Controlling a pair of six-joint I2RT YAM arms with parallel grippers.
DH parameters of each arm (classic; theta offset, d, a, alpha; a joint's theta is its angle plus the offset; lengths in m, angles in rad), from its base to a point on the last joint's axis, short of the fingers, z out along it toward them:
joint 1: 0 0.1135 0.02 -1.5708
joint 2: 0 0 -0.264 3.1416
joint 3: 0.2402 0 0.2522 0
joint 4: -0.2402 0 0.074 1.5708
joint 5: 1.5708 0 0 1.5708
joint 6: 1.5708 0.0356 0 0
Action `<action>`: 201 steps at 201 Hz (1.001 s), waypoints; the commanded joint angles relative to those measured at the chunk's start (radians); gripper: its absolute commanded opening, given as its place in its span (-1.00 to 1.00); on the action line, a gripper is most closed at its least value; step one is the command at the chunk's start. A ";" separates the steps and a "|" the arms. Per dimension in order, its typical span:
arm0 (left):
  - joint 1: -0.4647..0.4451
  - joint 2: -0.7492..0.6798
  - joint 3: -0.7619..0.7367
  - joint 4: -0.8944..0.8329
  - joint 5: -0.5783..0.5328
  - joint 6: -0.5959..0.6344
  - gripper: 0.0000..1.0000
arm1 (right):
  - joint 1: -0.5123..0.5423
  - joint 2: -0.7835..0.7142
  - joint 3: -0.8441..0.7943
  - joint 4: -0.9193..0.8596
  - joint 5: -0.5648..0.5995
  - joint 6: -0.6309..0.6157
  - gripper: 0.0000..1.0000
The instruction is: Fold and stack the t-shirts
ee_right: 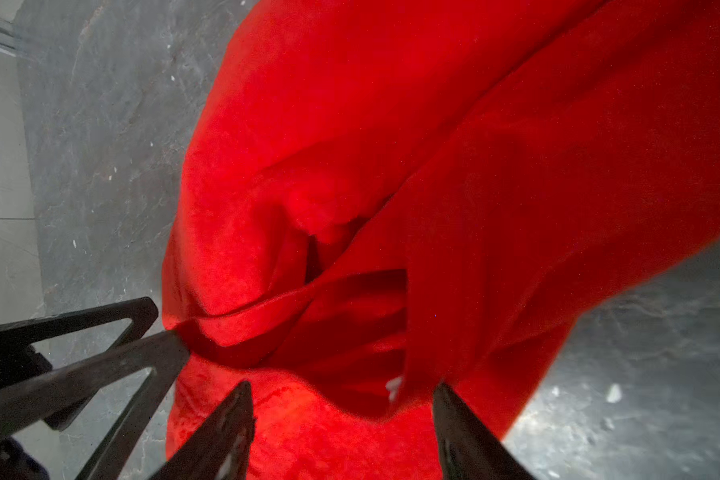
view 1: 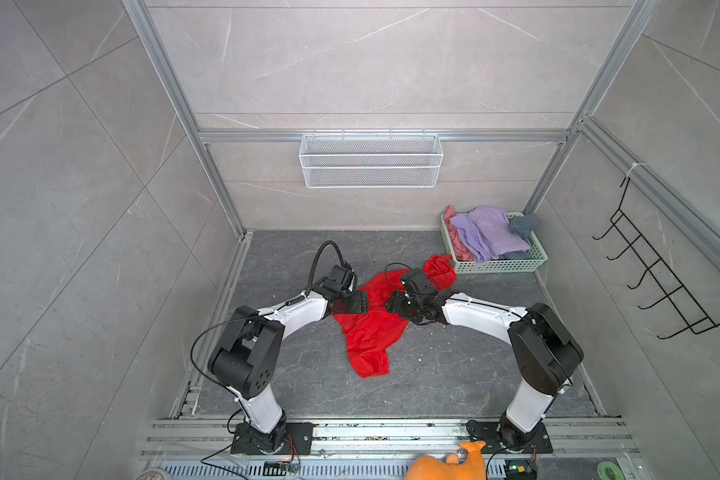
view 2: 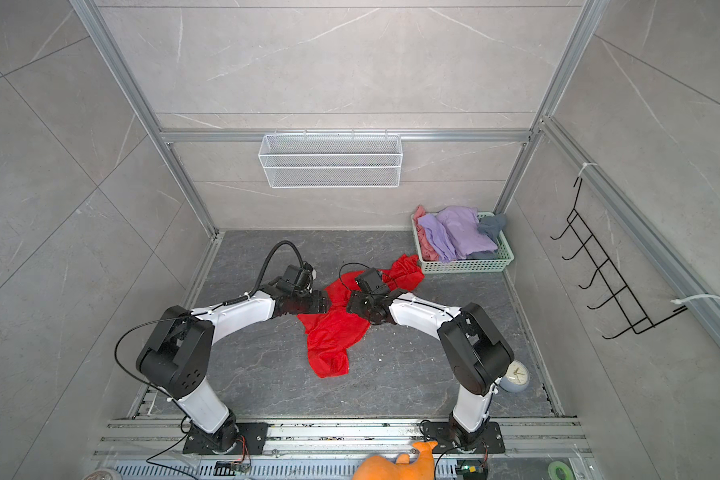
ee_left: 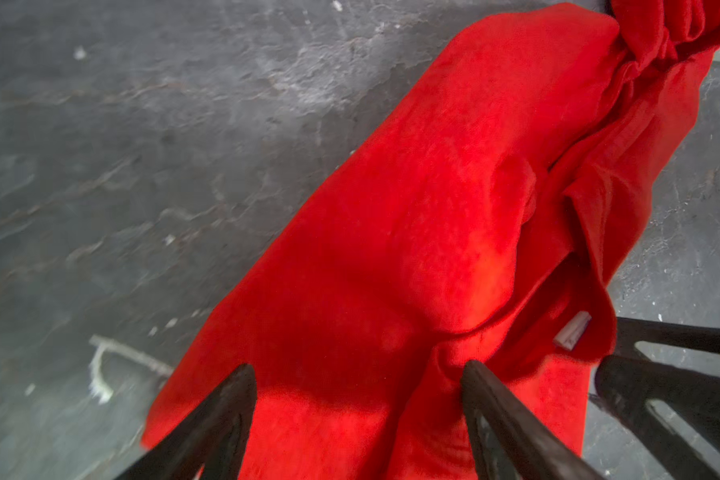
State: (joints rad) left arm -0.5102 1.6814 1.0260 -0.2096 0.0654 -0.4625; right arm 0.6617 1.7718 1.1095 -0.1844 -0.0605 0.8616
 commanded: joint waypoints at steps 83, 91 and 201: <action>0.158 -0.039 -0.096 -0.028 0.134 -0.147 0.45 | 0.182 0.091 0.187 -0.092 0.077 0.008 0.38; 0.159 -0.035 -0.106 -0.011 0.142 -0.159 0.43 | 0.186 0.111 0.207 -0.105 0.087 0.010 0.38; 0.157 0.078 -0.111 0.112 0.177 -0.218 -0.97 | 0.198 0.193 0.288 -0.188 0.200 -0.034 -1.00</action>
State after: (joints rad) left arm -0.3534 1.7351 0.9028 -0.1322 0.2211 -0.6830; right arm 0.8547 1.9919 1.3613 -0.3229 0.0677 0.8753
